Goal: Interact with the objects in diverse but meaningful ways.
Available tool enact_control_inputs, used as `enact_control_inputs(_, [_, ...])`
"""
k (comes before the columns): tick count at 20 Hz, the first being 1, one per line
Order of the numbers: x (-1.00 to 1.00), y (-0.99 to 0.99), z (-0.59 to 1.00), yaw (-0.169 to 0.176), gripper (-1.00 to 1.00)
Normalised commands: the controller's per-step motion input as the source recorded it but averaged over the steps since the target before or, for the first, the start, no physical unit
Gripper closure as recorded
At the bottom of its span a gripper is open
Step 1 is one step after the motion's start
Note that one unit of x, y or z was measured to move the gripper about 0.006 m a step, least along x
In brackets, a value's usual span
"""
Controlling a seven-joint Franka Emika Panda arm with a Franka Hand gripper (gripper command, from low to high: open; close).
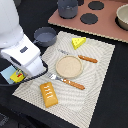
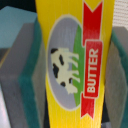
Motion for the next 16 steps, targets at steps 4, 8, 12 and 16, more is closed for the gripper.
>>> enact_control_inputs(4, [0.00,-0.17,-0.39,0.000,1.00])
enact_control_inputs(8, [0.08,-0.09,-0.11,0.000,1.00])
enact_control_inputs(12, [0.20,0.00,0.00,-0.006,-1.00])
enact_control_inputs(16, [0.19,0.02,0.43,-0.012,-1.00])
